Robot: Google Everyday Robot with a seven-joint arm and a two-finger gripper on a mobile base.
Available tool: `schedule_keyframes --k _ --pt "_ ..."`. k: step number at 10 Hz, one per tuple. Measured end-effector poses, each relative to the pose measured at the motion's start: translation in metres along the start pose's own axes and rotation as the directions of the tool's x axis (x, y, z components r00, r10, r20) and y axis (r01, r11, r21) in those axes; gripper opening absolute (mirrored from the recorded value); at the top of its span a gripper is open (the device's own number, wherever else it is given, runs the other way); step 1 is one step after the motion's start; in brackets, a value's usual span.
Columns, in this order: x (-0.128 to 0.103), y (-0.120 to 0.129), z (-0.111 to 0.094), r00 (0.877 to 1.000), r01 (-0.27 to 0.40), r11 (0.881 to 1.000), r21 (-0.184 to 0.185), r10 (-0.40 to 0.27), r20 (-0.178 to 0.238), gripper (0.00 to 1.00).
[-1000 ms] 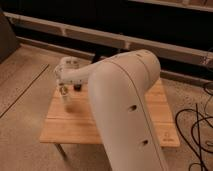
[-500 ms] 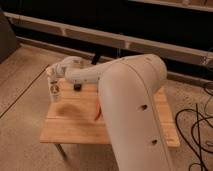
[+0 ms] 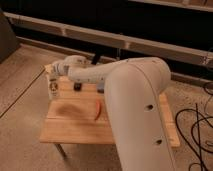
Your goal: Stand the bottle upright
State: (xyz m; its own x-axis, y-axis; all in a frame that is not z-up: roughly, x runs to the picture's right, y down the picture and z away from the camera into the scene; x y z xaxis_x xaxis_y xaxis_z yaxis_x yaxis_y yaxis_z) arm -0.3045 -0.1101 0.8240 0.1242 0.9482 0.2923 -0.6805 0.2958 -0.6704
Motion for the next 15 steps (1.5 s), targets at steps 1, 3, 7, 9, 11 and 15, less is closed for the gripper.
schedule_keyframes --k 1,3,7,9,11,15 --pt "0.012 0.008 0.000 0.999 0.046 0.999 -0.023 -0.047 -0.023 0.00" --pt "0.056 0.018 -0.007 0.974 0.186 0.981 -0.057 -0.191 -0.122 0.00" --pt "0.075 0.005 -0.020 0.831 0.494 0.869 -0.011 -0.476 -0.289 0.00" --pt "0.062 0.011 -0.016 0.772 0.580 0.815 -0.006 -0.551 -0.318 0.00" --pt "0.045 0.015 -0.012 0.744 0.619 0.785 0.006 -0.584 -0.325 0.00" --pt "-0.003 0.011 -0.007 0.777 0.606 0.792 0.074 -0.569 -0.270 0.00"
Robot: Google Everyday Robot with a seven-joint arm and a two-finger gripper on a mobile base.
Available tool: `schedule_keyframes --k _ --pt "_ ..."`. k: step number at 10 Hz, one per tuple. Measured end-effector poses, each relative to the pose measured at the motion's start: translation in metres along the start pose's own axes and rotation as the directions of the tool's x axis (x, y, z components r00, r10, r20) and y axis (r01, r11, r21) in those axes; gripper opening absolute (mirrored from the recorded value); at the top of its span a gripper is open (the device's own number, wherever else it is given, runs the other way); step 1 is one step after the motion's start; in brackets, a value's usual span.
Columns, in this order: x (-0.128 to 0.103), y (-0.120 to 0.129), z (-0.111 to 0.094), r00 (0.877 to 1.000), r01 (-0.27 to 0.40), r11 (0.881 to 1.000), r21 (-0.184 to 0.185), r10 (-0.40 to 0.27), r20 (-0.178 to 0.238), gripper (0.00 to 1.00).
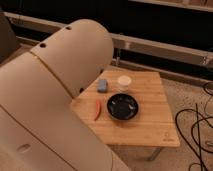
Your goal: Stand the bottle upright
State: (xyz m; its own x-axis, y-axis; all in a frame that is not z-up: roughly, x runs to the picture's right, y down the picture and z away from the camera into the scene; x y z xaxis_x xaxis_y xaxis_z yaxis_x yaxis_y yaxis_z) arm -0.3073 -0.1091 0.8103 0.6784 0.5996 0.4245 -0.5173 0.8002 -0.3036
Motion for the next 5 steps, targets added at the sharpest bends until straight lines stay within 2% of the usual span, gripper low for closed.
schedule_keyframes --k 3,5 --pt "-0.0128 -0.0132 -0.0027 0.991 -0.113 0.993 -0.022 0.114 0.066 0.00" --pt "-0.0102 -0.0115 0.0011 0.984 -0.156 0.987 -0.046 0.160 0.082 0.00"
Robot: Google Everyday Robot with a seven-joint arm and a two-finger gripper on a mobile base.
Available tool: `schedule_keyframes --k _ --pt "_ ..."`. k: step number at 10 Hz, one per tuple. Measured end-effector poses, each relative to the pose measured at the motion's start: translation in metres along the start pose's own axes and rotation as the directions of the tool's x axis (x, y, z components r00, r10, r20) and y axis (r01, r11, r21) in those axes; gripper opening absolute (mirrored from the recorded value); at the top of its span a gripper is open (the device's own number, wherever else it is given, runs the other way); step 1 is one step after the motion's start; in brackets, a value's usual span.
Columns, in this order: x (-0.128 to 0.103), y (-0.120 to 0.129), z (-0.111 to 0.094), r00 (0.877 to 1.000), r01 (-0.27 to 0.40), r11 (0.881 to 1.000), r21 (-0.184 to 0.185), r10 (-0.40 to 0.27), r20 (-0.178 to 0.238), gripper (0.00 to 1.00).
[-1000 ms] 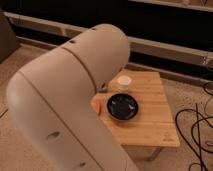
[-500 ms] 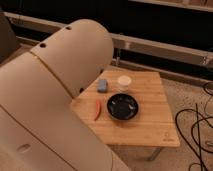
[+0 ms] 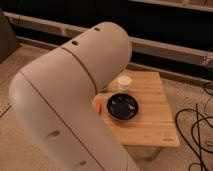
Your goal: Stand the bottle upright
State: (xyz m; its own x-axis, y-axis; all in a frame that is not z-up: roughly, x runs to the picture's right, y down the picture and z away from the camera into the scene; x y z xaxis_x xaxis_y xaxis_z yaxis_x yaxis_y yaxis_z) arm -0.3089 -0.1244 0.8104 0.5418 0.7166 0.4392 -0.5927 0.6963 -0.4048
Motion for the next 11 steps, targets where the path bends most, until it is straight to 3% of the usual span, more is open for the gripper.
schedule_keyframes --k 3,11 --pt "0.015 0.000 0.005 0.999 -0.047 0.999 -0.018 0.048 0.005 0.00" --pt "0.042 0.003 0.007 0.996 -0.084 0.996 -0.041 0.084 -0.003 0.02"
